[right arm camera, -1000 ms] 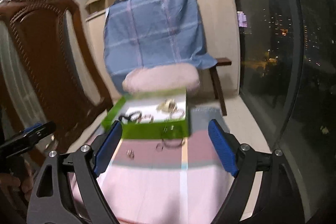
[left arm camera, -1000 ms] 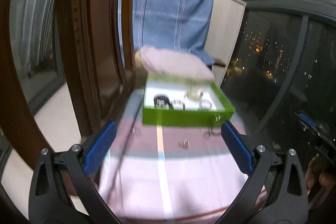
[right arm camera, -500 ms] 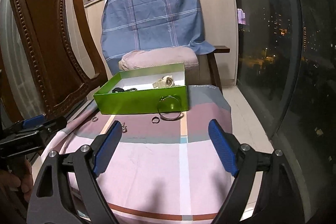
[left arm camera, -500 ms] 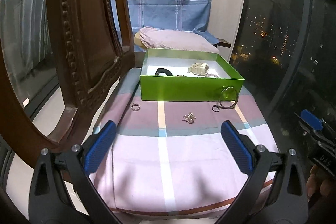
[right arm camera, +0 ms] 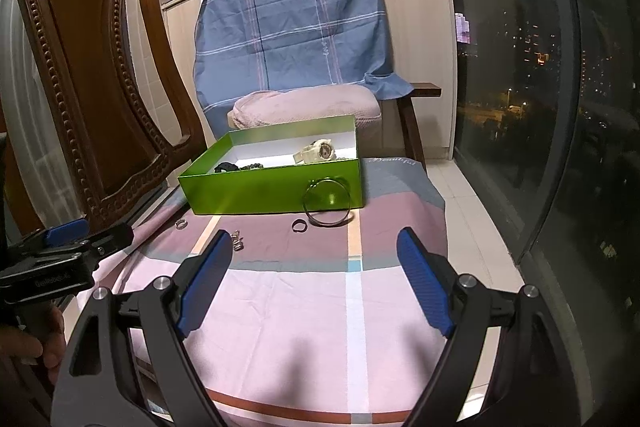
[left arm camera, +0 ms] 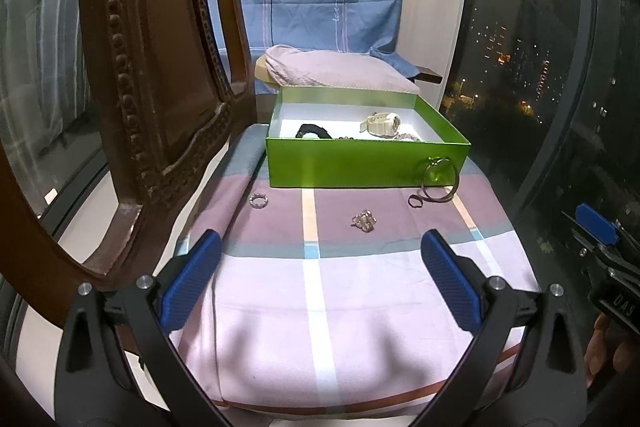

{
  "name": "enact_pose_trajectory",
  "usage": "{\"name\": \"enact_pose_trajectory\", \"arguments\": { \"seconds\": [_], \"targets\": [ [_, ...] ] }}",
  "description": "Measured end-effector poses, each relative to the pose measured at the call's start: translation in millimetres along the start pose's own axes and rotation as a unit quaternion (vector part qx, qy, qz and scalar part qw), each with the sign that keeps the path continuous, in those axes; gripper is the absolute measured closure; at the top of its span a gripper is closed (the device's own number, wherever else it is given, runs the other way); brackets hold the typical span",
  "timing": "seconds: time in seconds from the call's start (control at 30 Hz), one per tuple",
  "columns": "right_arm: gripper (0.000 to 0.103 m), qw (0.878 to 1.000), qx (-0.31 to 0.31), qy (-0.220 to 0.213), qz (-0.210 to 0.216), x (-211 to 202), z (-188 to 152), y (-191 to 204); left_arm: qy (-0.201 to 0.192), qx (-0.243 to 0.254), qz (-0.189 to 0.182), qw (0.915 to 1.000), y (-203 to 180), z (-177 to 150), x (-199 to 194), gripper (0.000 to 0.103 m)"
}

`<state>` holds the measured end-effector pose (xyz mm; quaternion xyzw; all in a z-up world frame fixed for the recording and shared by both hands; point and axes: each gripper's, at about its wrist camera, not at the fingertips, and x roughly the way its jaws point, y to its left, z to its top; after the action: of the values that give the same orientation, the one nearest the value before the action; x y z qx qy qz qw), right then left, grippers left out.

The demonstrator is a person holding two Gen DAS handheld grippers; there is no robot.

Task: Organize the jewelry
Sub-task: 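Move the open left gripper down toward the silver ring on the cloth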

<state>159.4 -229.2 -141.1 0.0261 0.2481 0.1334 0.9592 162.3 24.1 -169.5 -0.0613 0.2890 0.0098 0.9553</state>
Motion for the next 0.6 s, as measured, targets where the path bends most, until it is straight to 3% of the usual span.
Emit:
{"name": "enact_pose_trajectory", "arguments": {
  "seconds": [0.13,0.27,0.43,0.6],
  "targets": [
    [0.02,1.0,0.003,0.003,0.003,2,1,2,0.006,-0.006,0.002,1.0,3,2,8,0.004],
    [0.02,1.0,0.004,0.012,0.008,8,2,5,0.041,-0.038,0.028,0.9981,19,3,40,0.005],
    [0.02,1.0,0.002,0.02,0.021,15,4,12,0.091,-0.043,0.055,0.9934,31,4,92,0.029],
    [0.017,0.999,0.007,0.023,0.029,18,6,14,0.157,-0.066,0.076,0.9824,47,2,141,0.034]
  ]
}}
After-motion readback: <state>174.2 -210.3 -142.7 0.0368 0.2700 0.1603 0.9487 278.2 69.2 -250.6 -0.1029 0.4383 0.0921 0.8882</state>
